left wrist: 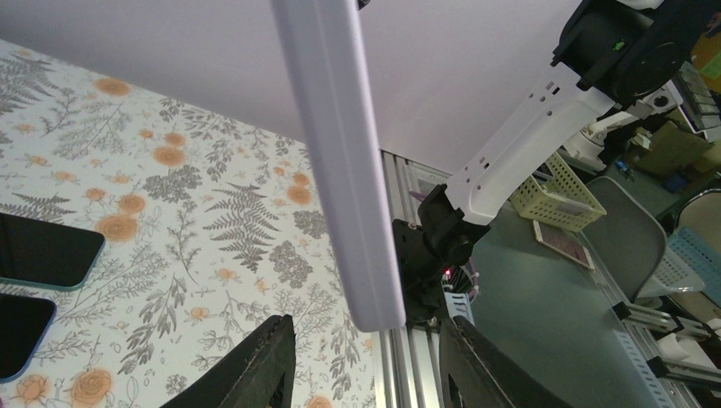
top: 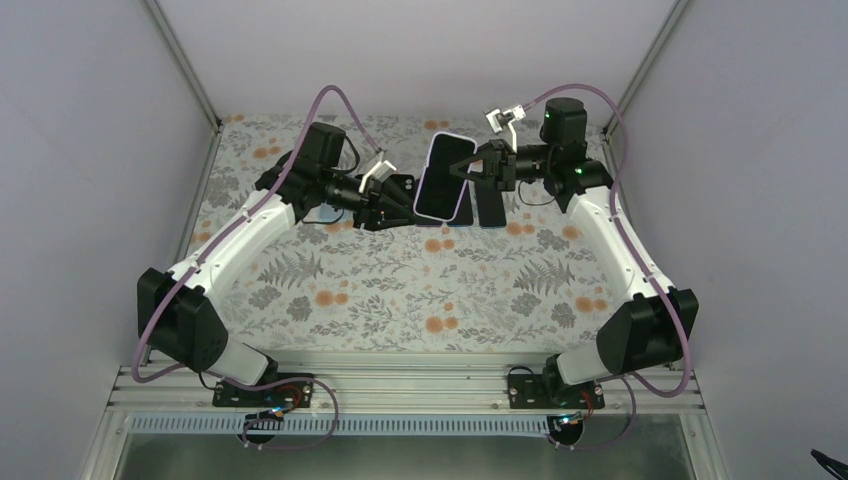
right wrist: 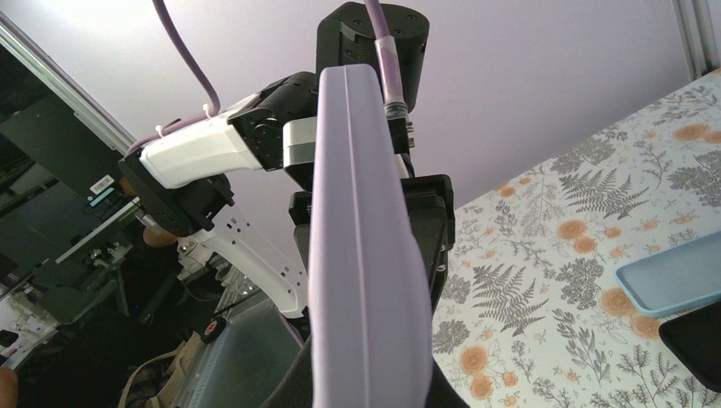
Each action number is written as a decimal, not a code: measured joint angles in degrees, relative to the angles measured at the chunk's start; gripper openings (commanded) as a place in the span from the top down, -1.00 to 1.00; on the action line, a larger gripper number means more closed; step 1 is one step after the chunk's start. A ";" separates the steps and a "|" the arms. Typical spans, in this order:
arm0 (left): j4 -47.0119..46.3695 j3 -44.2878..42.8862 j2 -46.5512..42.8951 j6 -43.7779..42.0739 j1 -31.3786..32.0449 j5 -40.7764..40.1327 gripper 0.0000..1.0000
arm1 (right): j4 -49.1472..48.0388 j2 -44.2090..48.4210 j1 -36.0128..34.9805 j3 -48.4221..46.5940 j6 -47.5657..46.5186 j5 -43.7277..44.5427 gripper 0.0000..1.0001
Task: Take the phone out of the phone case
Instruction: Remove the phone case from the phone.
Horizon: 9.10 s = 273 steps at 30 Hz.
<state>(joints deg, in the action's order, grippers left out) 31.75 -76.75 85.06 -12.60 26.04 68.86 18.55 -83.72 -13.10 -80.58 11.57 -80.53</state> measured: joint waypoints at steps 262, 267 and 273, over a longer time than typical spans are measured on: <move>-39.39 11.10 5.60 42.03 -4.39 4.92 0.95 | -0.94 -5.31 -2.47 4.13 1.01 1.31 -0.39; -40.22 11.21 5.60 44.02 -6.38 3.34 0.95 | -0.83 -4.24 -2.12 4.13 0.74 5.70 -0.47; -33.53 10.14 5.66 45.46 -8.85 -4.94 0.95 | 1.27 -1.46 -2.27 2.38 -4.57 17.11 -0.49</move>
<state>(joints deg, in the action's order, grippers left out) -1.78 -66.61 90.72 32.86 17.19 63.92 19.81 -85.19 -15.38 -78.19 7.01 -63.42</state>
